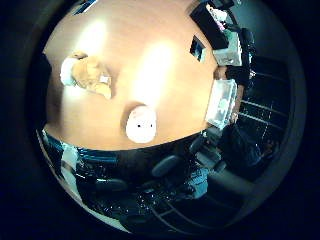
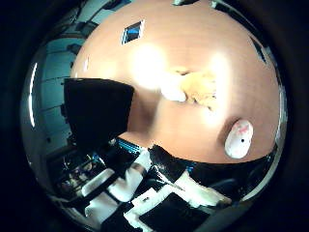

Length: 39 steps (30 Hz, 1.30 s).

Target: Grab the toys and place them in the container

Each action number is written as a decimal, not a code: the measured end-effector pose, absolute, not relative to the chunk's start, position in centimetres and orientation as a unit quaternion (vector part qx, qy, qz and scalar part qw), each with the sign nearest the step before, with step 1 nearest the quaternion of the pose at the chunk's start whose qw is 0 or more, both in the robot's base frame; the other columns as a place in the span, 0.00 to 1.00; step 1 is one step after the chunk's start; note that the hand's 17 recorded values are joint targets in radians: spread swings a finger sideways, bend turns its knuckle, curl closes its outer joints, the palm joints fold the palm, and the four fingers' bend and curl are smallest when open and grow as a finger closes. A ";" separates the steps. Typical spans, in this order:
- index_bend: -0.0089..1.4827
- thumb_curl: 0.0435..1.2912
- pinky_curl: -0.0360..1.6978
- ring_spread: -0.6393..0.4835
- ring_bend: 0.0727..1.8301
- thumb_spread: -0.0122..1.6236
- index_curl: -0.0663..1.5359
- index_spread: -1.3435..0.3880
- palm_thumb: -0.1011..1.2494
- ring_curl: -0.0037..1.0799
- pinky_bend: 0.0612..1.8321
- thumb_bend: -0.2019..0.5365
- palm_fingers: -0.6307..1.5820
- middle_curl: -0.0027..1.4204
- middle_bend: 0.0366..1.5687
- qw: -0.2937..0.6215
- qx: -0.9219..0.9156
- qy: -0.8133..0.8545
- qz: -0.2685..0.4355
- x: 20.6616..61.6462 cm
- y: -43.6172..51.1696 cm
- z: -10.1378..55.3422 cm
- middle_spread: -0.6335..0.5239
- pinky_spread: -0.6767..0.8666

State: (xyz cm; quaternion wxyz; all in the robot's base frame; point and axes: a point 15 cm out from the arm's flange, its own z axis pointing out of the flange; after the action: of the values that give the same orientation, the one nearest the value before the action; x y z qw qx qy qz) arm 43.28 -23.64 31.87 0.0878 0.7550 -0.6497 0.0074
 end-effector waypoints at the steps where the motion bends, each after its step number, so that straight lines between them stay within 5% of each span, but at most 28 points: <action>1: 0.11 0.18 0.20 0.74 0.10 0.65 0.21 0.59 0.43 0.24 0.17 0.24 0.32 0.23 0.10 0.087 0.753 -0.652 0.008 43.7 -23.8 31.2 0.58 0.68; 11: 0.11 0.18 0.20 0.74 0.09 0.65 0.21 0.60 0.43 0.24 0.16 0.24 0.33 0.23 0.11 0.096 0.746 -0.658 -0.031 45.2 -24.6 24.1 0.58 0.68; 29: 0.12 0.19 0.20 0.73 0.10 0.66 0.21 0.61 0.46 0.25 0.12 0.24 0.37 0.24 0.11 0.087 0.741 -0.661 -0.073 42.0 -22.9 15.5 0.56 0.68; 34: 0.14 0.20 0.18 0.57 0.18 0.65 0.22 0.61 0.53 0.26 0.11 0.27 0.54 0.27 0.19 0.087 0.742 -0.661 -0.075 41.5 -22.6 15.2 0.45 0.64; 36: 0.14 0.22 0.17 0.44 0.26 0.65 0.24 0.59 0.59 0.30 0.10 0.28 0.64 0.29 0.25 0.088 0.742 -0.660 -0.075 41.5 -22.6 15.2 0.38 0.55; 39: 0.17 0.26 0.21 0.32 0.38 0.64 0.28 0.55 0.67 0.39 0.26 0.26 0.83 0.35 0.33 0.089 0.744 -0.657 -0.076 41.6 -22.3 15.1 0.30 0.34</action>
State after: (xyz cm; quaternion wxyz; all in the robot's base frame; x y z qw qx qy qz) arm 41.57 -22.32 15.11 0.0888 0.7444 -0.6574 -0.0762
